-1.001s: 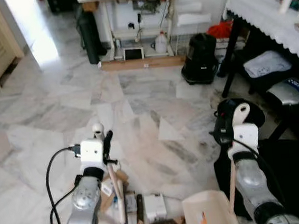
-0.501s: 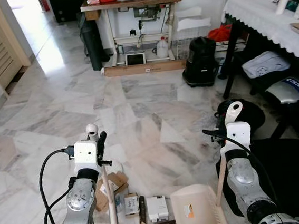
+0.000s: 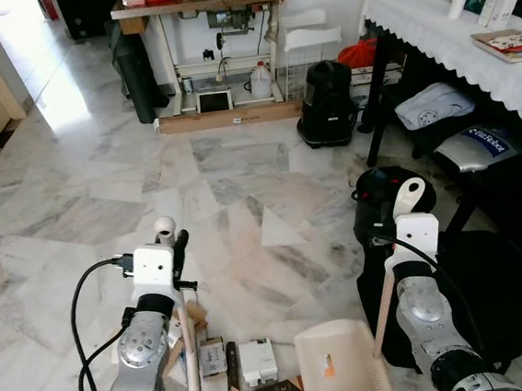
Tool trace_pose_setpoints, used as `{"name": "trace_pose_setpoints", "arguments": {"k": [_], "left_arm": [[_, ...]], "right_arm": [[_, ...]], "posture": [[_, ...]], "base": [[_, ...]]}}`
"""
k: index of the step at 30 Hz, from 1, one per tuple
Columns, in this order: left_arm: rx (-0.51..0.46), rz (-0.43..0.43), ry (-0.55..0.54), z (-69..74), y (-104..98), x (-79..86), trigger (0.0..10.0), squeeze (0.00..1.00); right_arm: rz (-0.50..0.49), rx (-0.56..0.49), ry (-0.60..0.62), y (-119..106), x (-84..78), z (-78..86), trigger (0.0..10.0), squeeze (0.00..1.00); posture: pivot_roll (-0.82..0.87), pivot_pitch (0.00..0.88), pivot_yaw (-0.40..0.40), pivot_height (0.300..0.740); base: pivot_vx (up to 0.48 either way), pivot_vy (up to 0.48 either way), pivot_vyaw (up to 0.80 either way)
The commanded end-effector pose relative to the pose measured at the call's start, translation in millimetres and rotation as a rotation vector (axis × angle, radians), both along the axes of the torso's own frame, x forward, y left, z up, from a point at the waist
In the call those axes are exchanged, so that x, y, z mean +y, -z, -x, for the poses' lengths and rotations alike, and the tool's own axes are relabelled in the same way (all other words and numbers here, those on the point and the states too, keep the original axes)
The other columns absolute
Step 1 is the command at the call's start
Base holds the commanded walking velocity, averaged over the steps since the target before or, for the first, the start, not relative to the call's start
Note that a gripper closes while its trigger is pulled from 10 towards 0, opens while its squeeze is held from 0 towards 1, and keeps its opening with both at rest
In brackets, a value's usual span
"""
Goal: Sweep floor
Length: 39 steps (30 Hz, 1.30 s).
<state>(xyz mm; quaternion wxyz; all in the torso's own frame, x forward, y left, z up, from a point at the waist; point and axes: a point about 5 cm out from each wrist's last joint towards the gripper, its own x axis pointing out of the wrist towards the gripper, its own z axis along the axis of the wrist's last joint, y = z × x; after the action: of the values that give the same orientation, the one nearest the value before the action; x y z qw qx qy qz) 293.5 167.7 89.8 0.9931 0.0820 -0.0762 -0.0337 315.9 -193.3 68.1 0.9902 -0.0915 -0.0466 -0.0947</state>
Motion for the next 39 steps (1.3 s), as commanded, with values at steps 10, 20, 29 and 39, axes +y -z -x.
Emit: {"name": "trace_pose_setpoints", "arguments": {"k": [10, 20, 29, 39], "left_arm": [[-0.033, 0.001, -0.01, -1.4, -8, 4.3, 10.0, 0.0], [-0.032, -0.002, -0.002, -2.6, -8, 2.9, 10.0, 0.0], [0.0, 0.007, 0.054, -1.2, -6, -0.4, 10.0, 0.0], [0.071, 0.053, 0.163, 3.7, -5, -2.0, 10.0, 0.0]], "right_arm": [[0.005, -0.014, 0.005, -3, -0.7, -0.8, 10.0, 0.0], [0.011, -0.012, 0.013, -3, -2.8, -1.0, 10.0, 0.0], [0.053, -0.006, 0.078, -3, -10.8, -0.1, 10.0, 0.0], [0.124, 0.013, 0.121, 3, -17.5, 6.8, 10.0, 0.0]], "posture": [[0.12, 0.0, 0.017, 0.74], [0.12, 0.0, 0.015, 0.74], [0.12, 0.0, 0.022, 0.74], [0.12, 0.0, 0.041, 0.74]], "base": [[0.0, 0.0, 0.0], [0.0, 0.0, 0.0], [0.0, 0.0, 0.0], [0.0, 0.0, 0.0]]}}
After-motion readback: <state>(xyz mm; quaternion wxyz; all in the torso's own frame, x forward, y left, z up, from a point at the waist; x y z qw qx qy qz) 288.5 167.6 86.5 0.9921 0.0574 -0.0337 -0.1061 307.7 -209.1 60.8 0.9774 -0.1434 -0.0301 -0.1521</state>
